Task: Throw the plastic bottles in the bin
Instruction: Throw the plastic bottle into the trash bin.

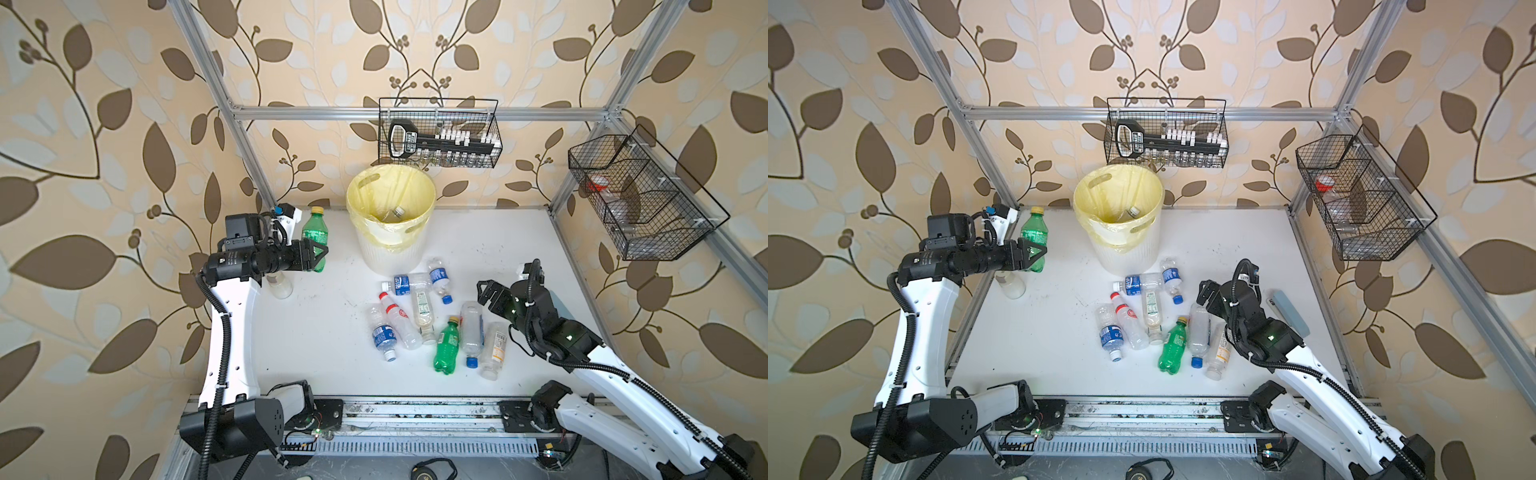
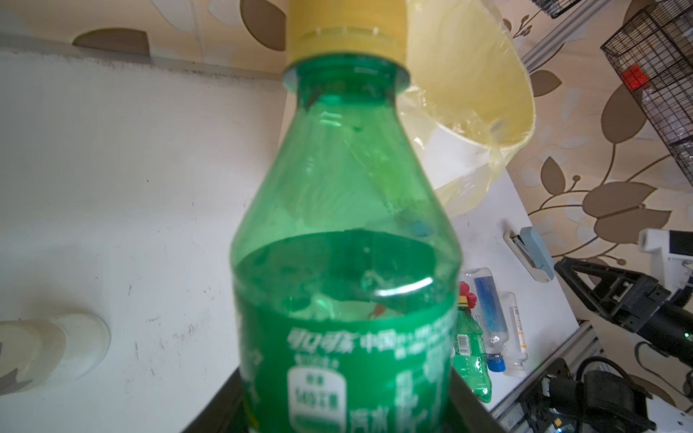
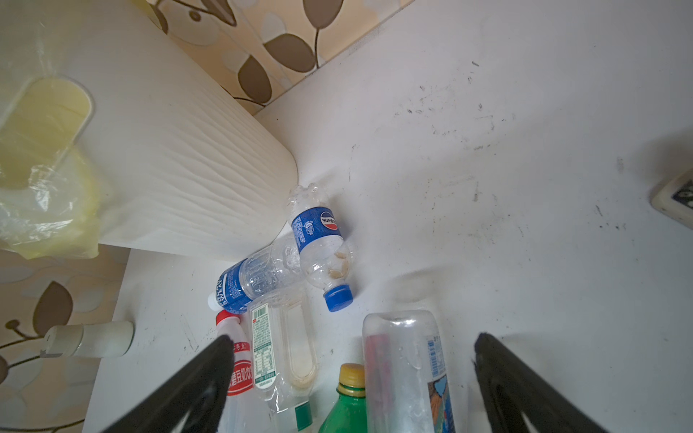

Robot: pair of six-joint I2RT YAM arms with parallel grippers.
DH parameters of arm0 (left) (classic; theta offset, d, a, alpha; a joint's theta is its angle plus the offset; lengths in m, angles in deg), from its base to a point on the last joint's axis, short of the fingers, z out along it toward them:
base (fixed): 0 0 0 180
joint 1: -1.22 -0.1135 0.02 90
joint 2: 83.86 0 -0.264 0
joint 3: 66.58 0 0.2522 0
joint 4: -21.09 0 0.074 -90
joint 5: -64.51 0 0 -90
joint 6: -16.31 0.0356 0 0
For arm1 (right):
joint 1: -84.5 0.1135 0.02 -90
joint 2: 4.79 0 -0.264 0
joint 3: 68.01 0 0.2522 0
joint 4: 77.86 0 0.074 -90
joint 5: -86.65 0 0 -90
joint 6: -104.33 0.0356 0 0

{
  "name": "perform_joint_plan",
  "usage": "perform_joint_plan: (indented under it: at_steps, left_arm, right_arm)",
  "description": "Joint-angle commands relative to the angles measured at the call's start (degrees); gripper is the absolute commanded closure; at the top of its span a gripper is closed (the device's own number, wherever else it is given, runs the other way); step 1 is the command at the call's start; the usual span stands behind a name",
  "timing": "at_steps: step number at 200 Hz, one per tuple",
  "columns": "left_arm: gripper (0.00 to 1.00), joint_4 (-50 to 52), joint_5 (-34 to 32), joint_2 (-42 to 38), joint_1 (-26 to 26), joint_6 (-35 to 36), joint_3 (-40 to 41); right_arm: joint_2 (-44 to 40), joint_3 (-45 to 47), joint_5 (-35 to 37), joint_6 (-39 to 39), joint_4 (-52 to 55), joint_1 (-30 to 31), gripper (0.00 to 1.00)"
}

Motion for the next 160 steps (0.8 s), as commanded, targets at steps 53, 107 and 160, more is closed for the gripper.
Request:
perform_joint_plan:
  at_steps: [53, 107, 160]
  left_arm:
    - [0.43, -4.71, 3.31, 4.53, 0.84, -5.89, -10.44]
    - [0.35, 3.14, -5.69, 30.65, 17.51, -9.86, -41.77]
    - [0.01, 10.29, -13.29, 39.82, 18.69, -10.49, -64.17]
  right_arm:
    - [0.22, 1.28, -1.68, -0.50, -2.05, -0.37, 0.00]
    - [0.52, 1.61, -2.42, 0.51, -2.90, -0.31, 0.00]
    - [-3.37, 1.48, 0.14, 0.36, 1.26, -0.48, 0.00]
